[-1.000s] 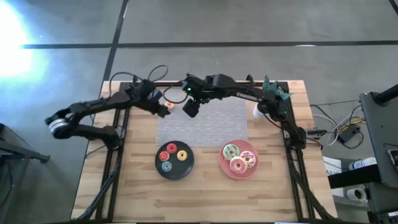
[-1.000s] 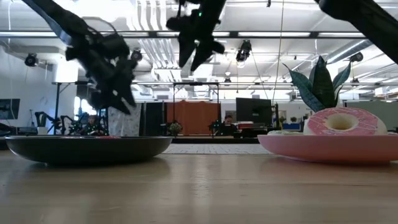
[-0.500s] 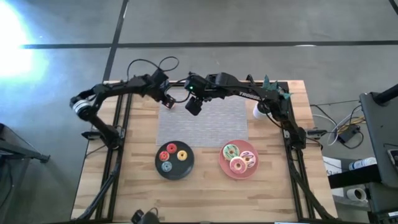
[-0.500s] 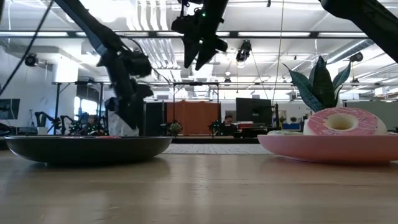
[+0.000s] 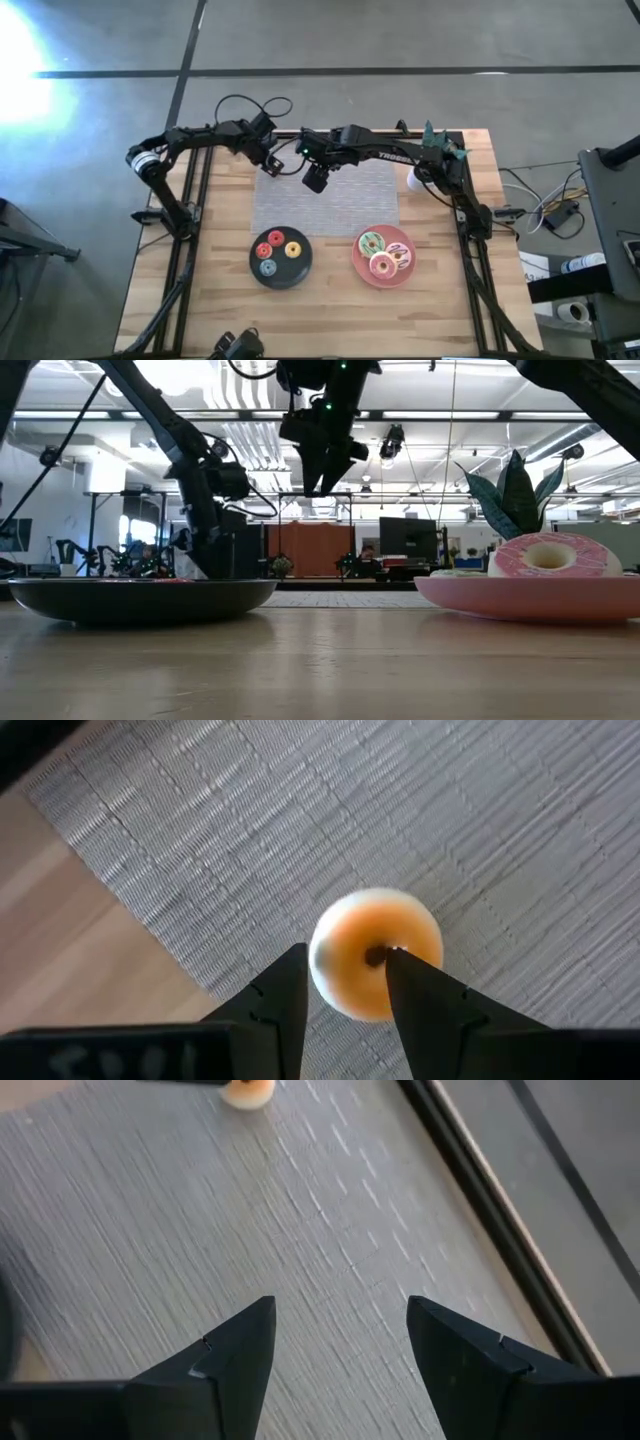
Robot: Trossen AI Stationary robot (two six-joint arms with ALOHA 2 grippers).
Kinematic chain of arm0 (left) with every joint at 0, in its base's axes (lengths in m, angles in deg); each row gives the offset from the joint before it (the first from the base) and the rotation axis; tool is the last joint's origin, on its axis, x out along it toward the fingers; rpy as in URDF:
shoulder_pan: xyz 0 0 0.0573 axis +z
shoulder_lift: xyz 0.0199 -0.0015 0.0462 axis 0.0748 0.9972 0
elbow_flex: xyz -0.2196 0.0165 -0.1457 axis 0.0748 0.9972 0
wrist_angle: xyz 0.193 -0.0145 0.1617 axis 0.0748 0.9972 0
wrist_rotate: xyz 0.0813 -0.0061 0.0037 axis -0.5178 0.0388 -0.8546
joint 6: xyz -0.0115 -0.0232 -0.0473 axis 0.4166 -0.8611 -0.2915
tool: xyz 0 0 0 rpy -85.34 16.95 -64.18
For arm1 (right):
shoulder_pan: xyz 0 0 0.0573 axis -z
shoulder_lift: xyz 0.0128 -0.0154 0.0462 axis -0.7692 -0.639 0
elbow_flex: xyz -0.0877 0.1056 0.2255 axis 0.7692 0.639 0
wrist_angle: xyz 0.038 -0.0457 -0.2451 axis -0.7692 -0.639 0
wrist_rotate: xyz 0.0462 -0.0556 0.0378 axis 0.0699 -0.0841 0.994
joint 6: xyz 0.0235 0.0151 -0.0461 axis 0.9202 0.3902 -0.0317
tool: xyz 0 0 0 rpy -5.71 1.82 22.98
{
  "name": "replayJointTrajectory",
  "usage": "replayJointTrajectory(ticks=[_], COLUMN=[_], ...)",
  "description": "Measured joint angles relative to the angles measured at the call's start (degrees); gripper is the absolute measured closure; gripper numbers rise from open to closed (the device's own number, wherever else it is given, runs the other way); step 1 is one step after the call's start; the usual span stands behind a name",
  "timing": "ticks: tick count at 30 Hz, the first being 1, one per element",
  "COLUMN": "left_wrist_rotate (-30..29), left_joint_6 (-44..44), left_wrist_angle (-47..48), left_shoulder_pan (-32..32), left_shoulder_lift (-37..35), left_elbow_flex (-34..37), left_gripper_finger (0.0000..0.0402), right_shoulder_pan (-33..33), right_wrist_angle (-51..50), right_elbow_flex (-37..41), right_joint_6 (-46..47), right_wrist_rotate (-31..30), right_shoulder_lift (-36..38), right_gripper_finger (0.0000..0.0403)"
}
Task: Pick & Place donuts
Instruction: Put the small white donut on the black plate
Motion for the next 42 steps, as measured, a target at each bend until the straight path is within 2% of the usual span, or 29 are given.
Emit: replayJointTrajectory(ticks=[5,11,15,20,26,29,34,36,39,42], left_wrist_rotate=[0.12,0.31,0.54,0.48,2.24,11.54,43.4,53.44,62.03,64.84], left_joint_6=[0.69,1.57,1.72,3.08,3.66,2.66,-0.83,-2.08,-2.24,-1.43], left_wrist_angle=[-1.61,-1.54,-1.7,-1.78,-2.63,-2.28,-1.95,-0.32,2.0,4.31], left_shoulder_pan=[0.1,0.14,0.2,0.2,0.5,1.0,3.66,4.89,5.3,5.05], left_shoulder_lift=[0.19,2.61,3.33,2.32,-1.65,-5.5,-10.81,-12.07,-14.7,-18.11], left_elbow_flex=[0.04,0.07,0.09,0.24,0.24,0.31,0.66,1.63,3.55,6.16], left_gripper_finger=[0.0292,0.0307,0.0335,0.0391,0.04,0.0401,0.0401,0.0401,0.0401,0.0401], right_shoulder_pan=[0.01,-0.01,0.0,-0.02,-0.4,-0.42,-0.78,-1.77,-4.24,-6.9], right_wrist_angle=[2.04,3.5,3.5,3.72,8.05,10.25,15.93,18.48,21.67,23.04], right_elbow_flex=[1.5,1.73,1.73,1.73,1.54,1.31,1.31,1.31,1.28,1.2], right_joint_6=[0.33,0.46,0.46,0.46,-0.85,-0.9,-6.52,-11.97,-19.78,-27.0], right_wrist_rotate=[3.46,4.41,4.42,4.83,4.55,5.74,5.88,5.88,5.92,5.96], right_shoulder_lift=[-0.06,-0.09,-0.09,-0.09,0.02,0.13,0.96,2.1,3.97,5.22], right_gripper_finger=[0.0184,0.0184,0.0184,0.0184,0.0184,0.0184,0.0184,0.0184,0.0184,0.0184])
